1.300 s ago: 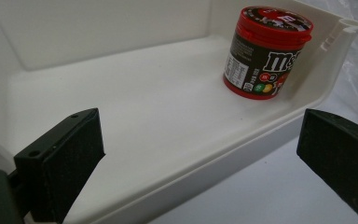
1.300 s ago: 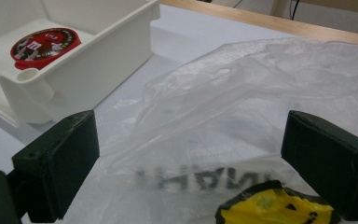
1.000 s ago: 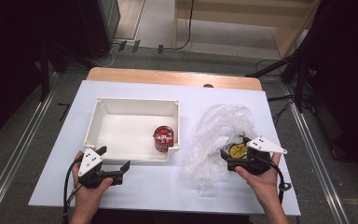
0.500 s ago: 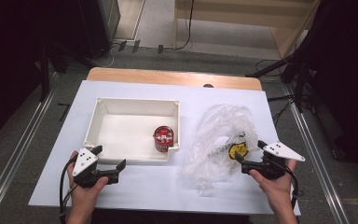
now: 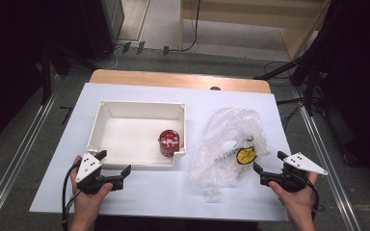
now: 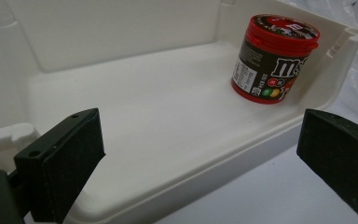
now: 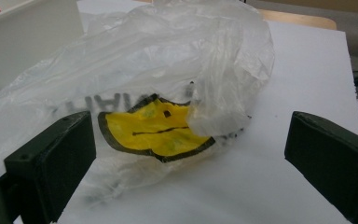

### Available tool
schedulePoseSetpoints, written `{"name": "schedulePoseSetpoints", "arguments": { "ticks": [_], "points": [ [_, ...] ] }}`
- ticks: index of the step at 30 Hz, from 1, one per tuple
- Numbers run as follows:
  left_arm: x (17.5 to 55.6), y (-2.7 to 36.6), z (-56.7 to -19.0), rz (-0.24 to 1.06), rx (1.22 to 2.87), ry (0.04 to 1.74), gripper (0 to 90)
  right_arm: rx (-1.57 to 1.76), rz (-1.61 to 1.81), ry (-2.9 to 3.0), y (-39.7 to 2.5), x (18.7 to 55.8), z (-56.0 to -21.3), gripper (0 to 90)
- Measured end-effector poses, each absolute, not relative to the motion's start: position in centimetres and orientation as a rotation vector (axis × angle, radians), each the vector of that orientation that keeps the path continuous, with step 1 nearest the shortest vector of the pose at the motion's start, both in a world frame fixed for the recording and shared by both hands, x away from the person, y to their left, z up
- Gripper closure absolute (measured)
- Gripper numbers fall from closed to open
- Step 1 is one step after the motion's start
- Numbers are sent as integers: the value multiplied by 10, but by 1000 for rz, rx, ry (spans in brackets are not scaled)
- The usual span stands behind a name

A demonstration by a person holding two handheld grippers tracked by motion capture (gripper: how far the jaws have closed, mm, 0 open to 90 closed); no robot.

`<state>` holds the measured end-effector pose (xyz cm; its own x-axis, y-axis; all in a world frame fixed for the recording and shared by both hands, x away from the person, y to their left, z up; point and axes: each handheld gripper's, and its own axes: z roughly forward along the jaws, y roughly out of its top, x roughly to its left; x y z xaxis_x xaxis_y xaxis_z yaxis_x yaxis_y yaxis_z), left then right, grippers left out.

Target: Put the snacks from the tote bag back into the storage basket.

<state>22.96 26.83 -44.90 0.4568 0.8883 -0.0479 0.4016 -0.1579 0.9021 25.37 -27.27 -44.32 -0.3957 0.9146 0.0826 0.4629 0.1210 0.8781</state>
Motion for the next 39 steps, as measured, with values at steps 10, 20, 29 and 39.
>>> {"name": "schedulePoseSetpoints", "arguments": {
  "ticks": [10,20,29,39],
  "points": [
    [230,267,-449,636,1760,1102,7,1348,1222,1892,-296,243,-448,23],
    [229,267,-449,639,1759,1098,6,1396,1227,1827,-321,241,-455,23],
    [230,266,-449,636,1761,1093,6,1448,1230,1780,-335,241,-462,23],
    [230,265,-449,634,1764,1090,6,1460,1236,1777,-336,241,-465,45]
  ]
}}
